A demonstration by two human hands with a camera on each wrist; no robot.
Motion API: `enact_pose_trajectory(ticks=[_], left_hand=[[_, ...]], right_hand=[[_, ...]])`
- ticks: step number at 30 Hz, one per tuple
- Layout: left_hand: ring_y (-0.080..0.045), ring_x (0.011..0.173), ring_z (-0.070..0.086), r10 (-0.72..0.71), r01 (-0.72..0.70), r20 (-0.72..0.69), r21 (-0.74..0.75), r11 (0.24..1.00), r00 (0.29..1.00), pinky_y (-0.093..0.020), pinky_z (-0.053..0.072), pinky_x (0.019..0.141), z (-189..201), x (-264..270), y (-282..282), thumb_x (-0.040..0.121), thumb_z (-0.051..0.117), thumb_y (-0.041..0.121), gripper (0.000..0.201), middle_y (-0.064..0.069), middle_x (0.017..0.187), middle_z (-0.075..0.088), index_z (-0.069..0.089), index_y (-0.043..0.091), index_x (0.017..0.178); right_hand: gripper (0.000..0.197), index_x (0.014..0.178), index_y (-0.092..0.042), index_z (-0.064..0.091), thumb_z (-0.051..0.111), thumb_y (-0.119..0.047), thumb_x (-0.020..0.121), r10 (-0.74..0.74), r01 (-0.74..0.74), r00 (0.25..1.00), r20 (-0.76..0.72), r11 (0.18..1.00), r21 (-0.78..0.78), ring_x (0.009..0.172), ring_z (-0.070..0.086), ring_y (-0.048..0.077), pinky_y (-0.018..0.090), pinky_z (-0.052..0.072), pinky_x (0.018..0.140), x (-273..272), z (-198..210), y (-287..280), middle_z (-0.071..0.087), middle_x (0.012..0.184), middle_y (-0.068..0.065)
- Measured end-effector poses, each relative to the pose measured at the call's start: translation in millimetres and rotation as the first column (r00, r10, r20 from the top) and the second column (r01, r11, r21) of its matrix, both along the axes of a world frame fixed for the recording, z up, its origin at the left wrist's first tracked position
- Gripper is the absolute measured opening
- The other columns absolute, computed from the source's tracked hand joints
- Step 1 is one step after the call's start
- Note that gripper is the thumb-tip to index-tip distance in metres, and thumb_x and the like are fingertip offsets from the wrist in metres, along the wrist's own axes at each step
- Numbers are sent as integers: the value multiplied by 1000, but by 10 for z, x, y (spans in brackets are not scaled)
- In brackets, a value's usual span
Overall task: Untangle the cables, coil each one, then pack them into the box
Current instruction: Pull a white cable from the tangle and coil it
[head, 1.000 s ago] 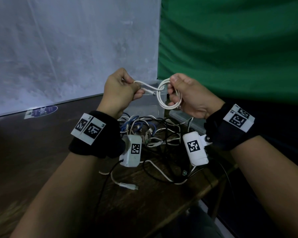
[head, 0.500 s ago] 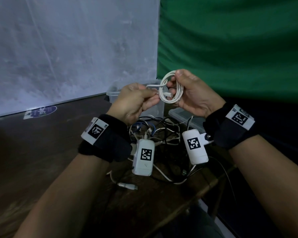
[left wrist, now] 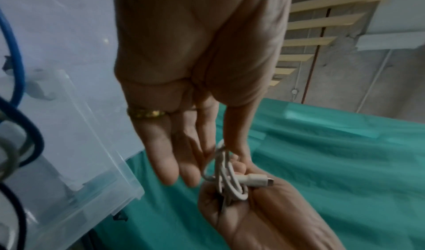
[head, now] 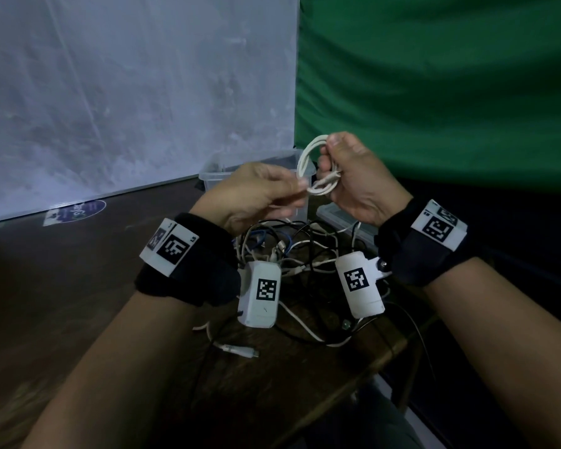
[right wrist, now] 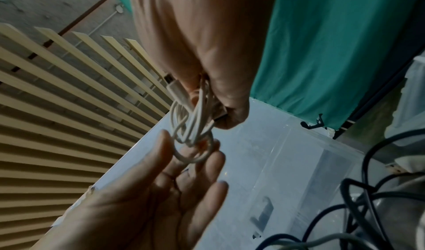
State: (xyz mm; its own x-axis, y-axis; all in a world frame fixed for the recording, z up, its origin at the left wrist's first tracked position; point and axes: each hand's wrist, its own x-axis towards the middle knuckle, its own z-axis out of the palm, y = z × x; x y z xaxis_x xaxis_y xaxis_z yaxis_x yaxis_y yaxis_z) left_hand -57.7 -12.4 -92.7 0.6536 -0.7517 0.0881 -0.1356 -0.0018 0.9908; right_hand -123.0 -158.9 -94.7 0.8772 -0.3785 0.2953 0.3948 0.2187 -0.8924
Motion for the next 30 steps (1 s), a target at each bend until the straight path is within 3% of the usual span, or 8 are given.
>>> enact_pose_trajectory(ticks=[4,9,12,16,20,23,27,30], left_hand=[[-16,67,60,211,-203,58,-125,971,976,-20,56,59,-1,20,-43,89,61,7,4,-8,76,63,61,10,85],[-9,64,64,52,-52,-3,46,998,999,-19,57,63,-47,4,-69,94,54,20,14,-8,79,64,62,8,92],[-6,60,65,51,-51,-35,-24,998,998,-19,58,64,-51,-1,-80,94,52,11,14,-10,81,65,62,1,93],[-9,67,68,0,-7,-71,-104,995,997,-23,56,73,-23,-27,-71,96,47,7,13,-8,87,67,60,5,94],[-16,75,71,-73,57,-129,-125,990,989,-26,57,74,-25,-66,-60,97,43,2,14,-9,91,69,53,10,90],[-13,73,69,-66,64,-102,-31,997,993,-24,56,69,-20,-36,-35,98,45,12,15,-2,80,71,54,14,87],[-7,65,56,-10,10,10,34,999,1000,-11,46,51,-27,44,-3,95,51,15,15,5,65,67,60,13,84],[-7,67,52,-7,7,-26,6,1000,1000,-11,47,54,-31,58,10,94,52,11,16,5,65,65,61,11,81]], right_hand=[[26,81,-15,46,34,-17,103,19,-19,1000,-10,1000,15,47,38,6,17,40,44,10,-45,76,40,64,0],[26,80,-15,45,33,-18,103,2,-2,1000,-7,1000,16,49,37,7,22,37,51,30,-23,100,40,62,-1],[25,80,-14,45,34,-15,103,3,-3,1000,-3,1000,29,50,40,7,20,41,51,25,-22,92,41,66,0],[26,80,-14,45,33,-17,103,28,-28,999,-35,1000,9,50,42,10,24,45,54,37,-64,58,44,55,-2],[27,78,-13,44,32,-14,103,-37,36,999,-36,999,-24,42,41,7,21,42,47,35,-73,62,43,49,-3],[27,78,-14,45,34,-14,103,-54,44,995,-80,991,-125,45,44,8,23,40,49,20,-78,68,44,61,1],[25,81,-12,50,37,-15,102,-18,-10,988,-154,983,-184,47,51,9,23,46,49,-26,-84,83,49,70,2],[24,83,-12,56,40,-14,101,13,-38,987,-161,988,-152,53,56,15,27,48,55,-45,-79,72,58,68,5]])
